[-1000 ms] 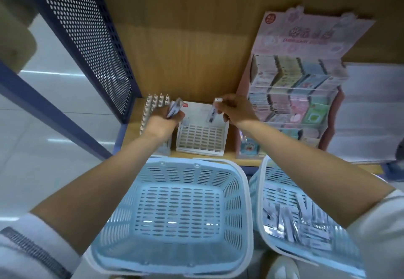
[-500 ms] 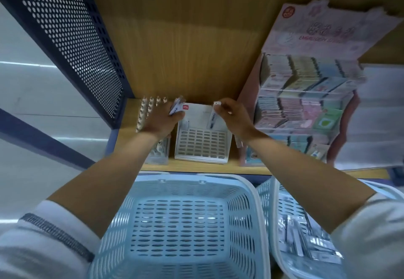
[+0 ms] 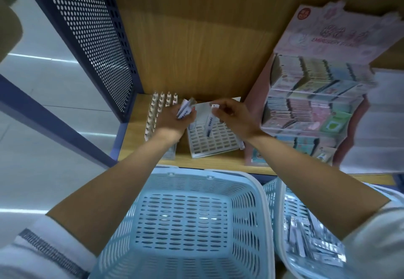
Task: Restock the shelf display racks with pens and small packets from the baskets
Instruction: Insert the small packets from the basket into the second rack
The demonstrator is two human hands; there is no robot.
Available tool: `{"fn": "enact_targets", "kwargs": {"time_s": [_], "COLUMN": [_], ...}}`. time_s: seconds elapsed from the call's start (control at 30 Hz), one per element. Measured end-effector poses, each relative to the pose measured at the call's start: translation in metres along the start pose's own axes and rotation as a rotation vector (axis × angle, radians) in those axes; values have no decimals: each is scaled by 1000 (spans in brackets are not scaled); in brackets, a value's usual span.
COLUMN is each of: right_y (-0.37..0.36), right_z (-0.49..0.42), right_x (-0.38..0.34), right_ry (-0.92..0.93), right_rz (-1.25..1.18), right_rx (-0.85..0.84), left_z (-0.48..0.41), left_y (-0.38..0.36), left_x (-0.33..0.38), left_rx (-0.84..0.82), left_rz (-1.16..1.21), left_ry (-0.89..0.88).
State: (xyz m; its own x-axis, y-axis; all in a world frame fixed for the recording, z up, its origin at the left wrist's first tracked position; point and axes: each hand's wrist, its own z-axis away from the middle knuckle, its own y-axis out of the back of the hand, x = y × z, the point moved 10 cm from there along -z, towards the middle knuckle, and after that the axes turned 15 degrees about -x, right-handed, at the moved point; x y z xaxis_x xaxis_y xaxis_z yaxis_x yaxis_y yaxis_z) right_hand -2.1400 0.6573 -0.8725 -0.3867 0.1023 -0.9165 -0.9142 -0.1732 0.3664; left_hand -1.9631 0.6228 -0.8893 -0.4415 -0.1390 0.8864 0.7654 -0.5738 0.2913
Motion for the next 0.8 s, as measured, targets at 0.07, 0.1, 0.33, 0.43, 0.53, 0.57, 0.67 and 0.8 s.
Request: {"fn": "enact_targets", "kwargs": {"time_s": [0.07,0.1,0.33,0.43,0.53,0.57,0.67,0.8], "right_y": [0,0,-6,-6,8,14,19,7], "right_z": [2,2,4,3,0,-2,-8,-11], "right_x": [-4,-6,-16,-17,-14,-9,8,17], "right_ry": [11,14,28,18,7,-3,-50,-37], "right_rz": [-40,-60,-192,-154,-38,-29,21,179], "right_rx": [35,43,-27,-43,44,82,109,106], "left_z": [2,2,6,6,7,7,5,0], "left_y": [-10,-14,-11,-13,-6,-2,5,8], "left_x": [1,2,6,5,5,3,-4,-10], "left_rx": [-52,-80,-32,-53,-32,-16,-2,20], "left_rz": [19,22,23,5,31,67,175,202], "left_ry": [5,13,30,40,46,52,35,8]}}
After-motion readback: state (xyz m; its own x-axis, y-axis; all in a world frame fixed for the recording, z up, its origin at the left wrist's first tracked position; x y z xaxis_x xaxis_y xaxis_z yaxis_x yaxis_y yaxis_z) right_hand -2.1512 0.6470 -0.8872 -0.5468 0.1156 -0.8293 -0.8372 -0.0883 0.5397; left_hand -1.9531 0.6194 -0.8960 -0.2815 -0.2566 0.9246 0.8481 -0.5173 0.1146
